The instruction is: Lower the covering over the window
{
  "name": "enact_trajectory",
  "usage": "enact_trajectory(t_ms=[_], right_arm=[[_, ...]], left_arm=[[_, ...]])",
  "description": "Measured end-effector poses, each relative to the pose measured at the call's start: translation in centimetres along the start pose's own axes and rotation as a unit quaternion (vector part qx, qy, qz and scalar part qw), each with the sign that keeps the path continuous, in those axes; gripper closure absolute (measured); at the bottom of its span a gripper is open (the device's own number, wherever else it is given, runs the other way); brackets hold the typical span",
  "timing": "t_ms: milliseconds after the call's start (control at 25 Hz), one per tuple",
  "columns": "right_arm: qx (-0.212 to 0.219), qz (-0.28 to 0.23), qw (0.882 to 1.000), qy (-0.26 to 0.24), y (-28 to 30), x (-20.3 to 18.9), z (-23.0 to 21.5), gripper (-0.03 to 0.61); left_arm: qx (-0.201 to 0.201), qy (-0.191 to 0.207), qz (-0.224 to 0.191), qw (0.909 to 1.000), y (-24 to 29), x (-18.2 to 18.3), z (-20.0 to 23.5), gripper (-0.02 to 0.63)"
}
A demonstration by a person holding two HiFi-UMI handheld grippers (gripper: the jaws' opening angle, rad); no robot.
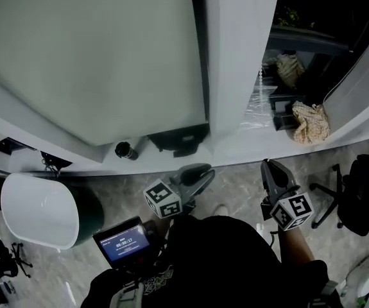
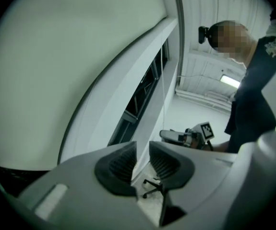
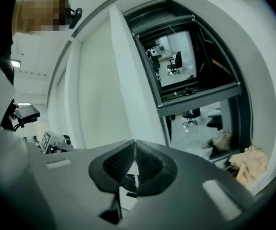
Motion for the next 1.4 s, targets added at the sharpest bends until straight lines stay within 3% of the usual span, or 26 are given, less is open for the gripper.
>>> enact_trajectory(t_ms=[80,200,360,600,1000,1160,1400], right_arm=[[0.037,0.019,0.999,0.005,1.5,-1.2,1.2,0.570],[0.060,0.028,0.998,0.016,3.4,-2.3,2.8,0.565],[0.060,0.036,0.997,0.041,4.8,-3.7,4.3,0.501],[0.056,0.046,0.994,0.085,4.0,-6.2,8.3,0.537],[0.099,0.067,0.987,0.110,-0.4,-13.8,29.0,0.566],[0.095,0.088,0.982,0.137,-2.8,-16.0,33.5,0.569],[0.114,0.096,0.977,0.152,-6.2,-17.9,36.2,0.571]], left_arm=[[0.014,-0.001,-0.003,0.9999,-1.2,-0.3,-1.4,0.540],[0.040,-0.011,-0.003,0.9991,-3.6,-0.6,-2.9,0.543],[0.059,-0.022,-0.016,0.9979,-7.0,-2.2,-4.1,0.546],[0.064,-0.039,-0.020,0.9970,-13.2,-3.0,-7.2,0.549],[0.028,-0.061,-0.025,0.9975,-28.7,-9.6,-12.2,0.569],[0.000,-0.075,-0.012,0.9971,-31.3,-11.2,-14.6,0.582],[-0.019,-0.067,-0.011,0.9975,-32.3,-13.0,-18.0,0.609]])
Point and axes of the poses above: the fingertips, and each gripper's own axes: y forward along the fingers, z to its left, x out of its top, the point moved 6 cm from there along -y, backward along the fingers, and after that the axes turned 7 degrees about z, right-handed, at the moved point
